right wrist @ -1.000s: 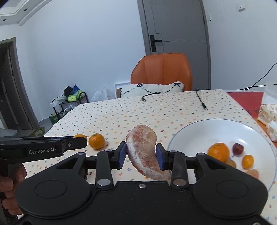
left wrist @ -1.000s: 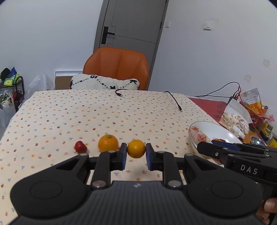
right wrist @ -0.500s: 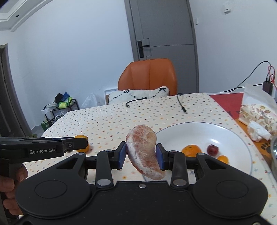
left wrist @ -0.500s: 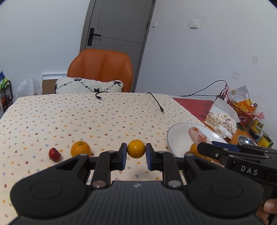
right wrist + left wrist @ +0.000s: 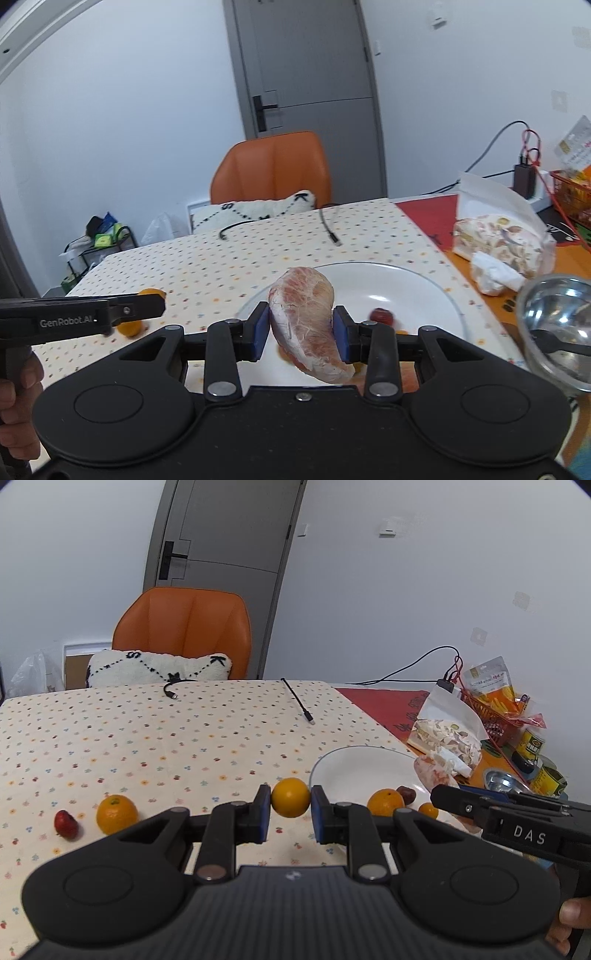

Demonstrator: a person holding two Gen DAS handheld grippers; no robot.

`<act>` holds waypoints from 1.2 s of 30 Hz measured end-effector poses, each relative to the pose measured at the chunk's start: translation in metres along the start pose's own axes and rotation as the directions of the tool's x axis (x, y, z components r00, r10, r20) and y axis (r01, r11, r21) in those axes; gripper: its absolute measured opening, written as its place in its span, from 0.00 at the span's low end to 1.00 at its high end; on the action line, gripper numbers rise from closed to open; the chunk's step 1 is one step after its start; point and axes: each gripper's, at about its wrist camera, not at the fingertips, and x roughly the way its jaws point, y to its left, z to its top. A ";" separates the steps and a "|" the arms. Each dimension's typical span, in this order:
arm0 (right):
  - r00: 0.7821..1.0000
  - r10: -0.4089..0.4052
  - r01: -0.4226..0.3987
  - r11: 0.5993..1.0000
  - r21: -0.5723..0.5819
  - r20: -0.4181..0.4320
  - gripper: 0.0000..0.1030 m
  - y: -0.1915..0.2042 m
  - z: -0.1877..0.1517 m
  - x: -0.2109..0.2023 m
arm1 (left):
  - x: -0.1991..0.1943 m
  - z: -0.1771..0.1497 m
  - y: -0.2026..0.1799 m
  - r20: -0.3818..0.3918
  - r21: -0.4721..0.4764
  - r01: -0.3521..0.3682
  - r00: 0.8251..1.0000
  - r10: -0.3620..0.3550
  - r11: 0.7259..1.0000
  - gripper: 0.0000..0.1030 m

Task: Organize fruits
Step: 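Carry the tangerine with the left tool while the right tool carries the pomelo segment to the plate, then open the left tool over the plate while the right tool releases the pomelo segment there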

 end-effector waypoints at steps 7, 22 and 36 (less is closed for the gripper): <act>0.999 -0.046 0.046 0.998 0.031 0.007 0.34 -0.023 -0.001 -0.004 | 0.012 0.002 -0.013 -0.010 0.010 0.023 1.000 -0.023 1.000 0.21; 0.995 -0.096 0.096 0.992 0.077 0.001 0.34 -0.053 -0.002 0.001 | 0.041 0.005 -0.041 -0.042 0.035 0.081 0.996 -0.079 0.996 0.21; 0.997 -0.071 0.071 0.996 0.049 0.003 0.34 -0.040 0.006 0.017 | 0.051 0.006 -0.035 -0.058 0.011 0.067 0.996 -0.066 0.998 0.24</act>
